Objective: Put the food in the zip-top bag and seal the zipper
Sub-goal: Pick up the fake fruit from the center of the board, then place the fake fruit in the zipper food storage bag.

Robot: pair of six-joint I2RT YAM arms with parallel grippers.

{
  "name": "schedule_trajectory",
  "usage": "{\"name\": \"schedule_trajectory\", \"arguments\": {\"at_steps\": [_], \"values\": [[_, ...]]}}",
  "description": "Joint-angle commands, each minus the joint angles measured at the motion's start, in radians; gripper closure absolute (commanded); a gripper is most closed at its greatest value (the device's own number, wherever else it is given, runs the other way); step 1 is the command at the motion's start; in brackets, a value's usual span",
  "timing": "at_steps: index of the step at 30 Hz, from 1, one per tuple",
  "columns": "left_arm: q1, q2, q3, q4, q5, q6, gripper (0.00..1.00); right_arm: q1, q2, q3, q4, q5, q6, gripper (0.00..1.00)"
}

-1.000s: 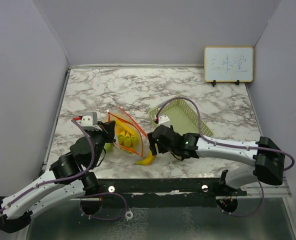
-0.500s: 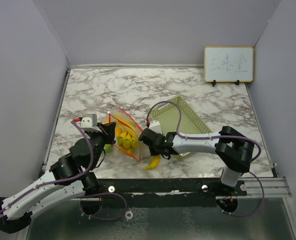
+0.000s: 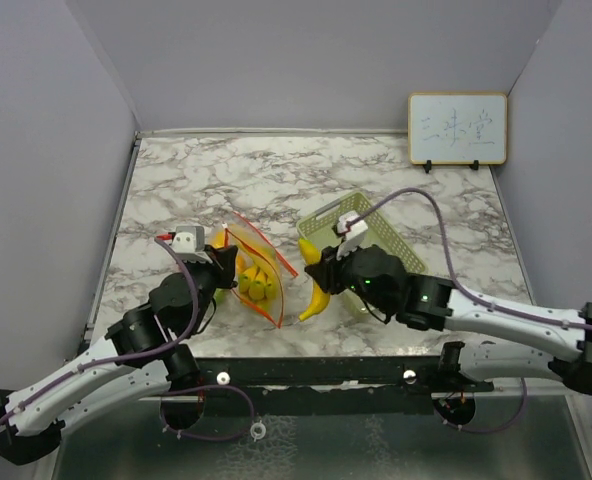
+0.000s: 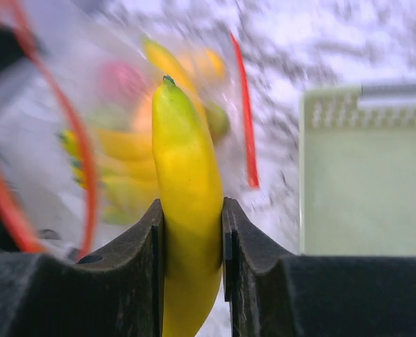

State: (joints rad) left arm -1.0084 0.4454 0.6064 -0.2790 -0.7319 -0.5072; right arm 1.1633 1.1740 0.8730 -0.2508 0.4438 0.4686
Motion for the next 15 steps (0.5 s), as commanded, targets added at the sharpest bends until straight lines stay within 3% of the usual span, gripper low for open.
{"name": "schedule_trajectory", "arguments": {"at_steps": [1, 3, 9, 15], "values": [[-0.002, 0.011, 0.023, 0.015, 0.024, -0.015, 1.00, 0.013, -0.180, -0.100, 0.462, -0.145, -0.317, 0.98], [-0.002, 0.018, 0.026, 0.015, 0.031, -0.018, 1.00, 0.019, -0.165, -0.083, 0.553, -0.174, -0.375, 0.98], [-0.002, 0.078, 0.071, 0.002, 0.073, -0.005, 1.00, 0.078, -0.034, -0.028, 0.839, -0.447, -0.510, 0.98], [-0.002, 0.118, 0.090, 0.003, 0.127, -0.014, 1.00, 0.085, 0.092, -0.068, 1.132, -0.347, -0.641, 0.98]]}}
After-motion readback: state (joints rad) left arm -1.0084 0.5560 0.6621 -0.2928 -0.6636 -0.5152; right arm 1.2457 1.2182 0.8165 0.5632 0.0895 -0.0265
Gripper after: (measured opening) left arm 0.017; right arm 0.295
